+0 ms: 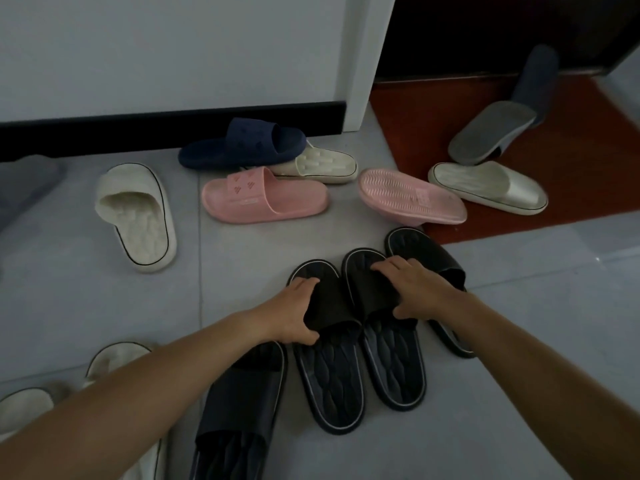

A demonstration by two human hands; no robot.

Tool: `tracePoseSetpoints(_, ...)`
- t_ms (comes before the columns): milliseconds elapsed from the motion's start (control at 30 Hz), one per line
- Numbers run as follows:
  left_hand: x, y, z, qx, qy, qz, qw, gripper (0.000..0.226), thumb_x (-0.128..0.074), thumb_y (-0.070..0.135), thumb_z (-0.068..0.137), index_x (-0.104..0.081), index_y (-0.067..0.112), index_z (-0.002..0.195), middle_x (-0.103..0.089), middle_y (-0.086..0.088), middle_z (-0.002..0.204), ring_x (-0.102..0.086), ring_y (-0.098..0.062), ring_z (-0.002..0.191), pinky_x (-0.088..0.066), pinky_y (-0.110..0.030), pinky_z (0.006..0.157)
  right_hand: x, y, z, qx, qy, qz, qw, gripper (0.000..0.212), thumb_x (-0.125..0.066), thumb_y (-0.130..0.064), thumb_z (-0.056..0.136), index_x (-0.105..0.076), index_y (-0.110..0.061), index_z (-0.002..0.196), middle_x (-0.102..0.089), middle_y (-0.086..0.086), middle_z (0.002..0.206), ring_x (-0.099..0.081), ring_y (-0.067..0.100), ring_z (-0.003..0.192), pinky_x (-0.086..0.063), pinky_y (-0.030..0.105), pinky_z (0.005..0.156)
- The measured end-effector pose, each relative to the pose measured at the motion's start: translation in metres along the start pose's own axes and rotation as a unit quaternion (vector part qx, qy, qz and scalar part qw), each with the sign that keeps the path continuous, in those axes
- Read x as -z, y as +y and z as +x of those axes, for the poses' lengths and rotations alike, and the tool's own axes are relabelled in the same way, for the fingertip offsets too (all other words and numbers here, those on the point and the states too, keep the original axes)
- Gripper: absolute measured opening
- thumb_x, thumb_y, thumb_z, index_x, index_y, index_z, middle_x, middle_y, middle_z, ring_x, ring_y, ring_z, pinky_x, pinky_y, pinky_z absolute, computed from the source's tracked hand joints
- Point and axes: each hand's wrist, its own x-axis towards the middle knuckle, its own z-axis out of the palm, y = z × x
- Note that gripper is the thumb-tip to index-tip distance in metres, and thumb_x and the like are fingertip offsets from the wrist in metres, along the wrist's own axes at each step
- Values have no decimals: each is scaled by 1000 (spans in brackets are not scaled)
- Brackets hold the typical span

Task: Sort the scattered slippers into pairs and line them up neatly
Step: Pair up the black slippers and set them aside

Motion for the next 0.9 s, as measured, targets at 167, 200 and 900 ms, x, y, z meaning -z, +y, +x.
tracePoseSetpoints(167, 1, 0, -1, 6, -20, 31, 999, 110, -74, 39, 71, -3, 12, 150, -11, -8, 155, -16, -22, 143, -19, -24, 115, -6, -2, -2, 10, -3, -20, 1000, 95, -73, -31, 66, -20, -27, 144, -31, -1, 143, -38, 26, 121, -44, 38, 98)
tracePoseSetpoints(200, 0, 1, -2, 8, -24, 40, 999, 111, -74, 41, 70, -2, 12, 150, -12, -8, 155, -16, -22, 143, -19, -26, 115, -8, -2, -3, 11, -10, -21, 1000, 95, -73, -32, 67, -19, -27, 144, -31, -1, 143, -38, 26, 121, -44, 39, 97)
tracePoseSetpoints(900, -68, 241, 11, -133, -1, 13, 991, 84, -78, 46, 63, -34, 5, 120, -38, -17, 123, -41, -39, 113, -43, -48, 92, 67, 162, -184, -53, -115, -109, 986, 91, -57, -34, 58, 4, -58, 121, -25, -22, 132, -34, -2, 109, -42, 20, 90)
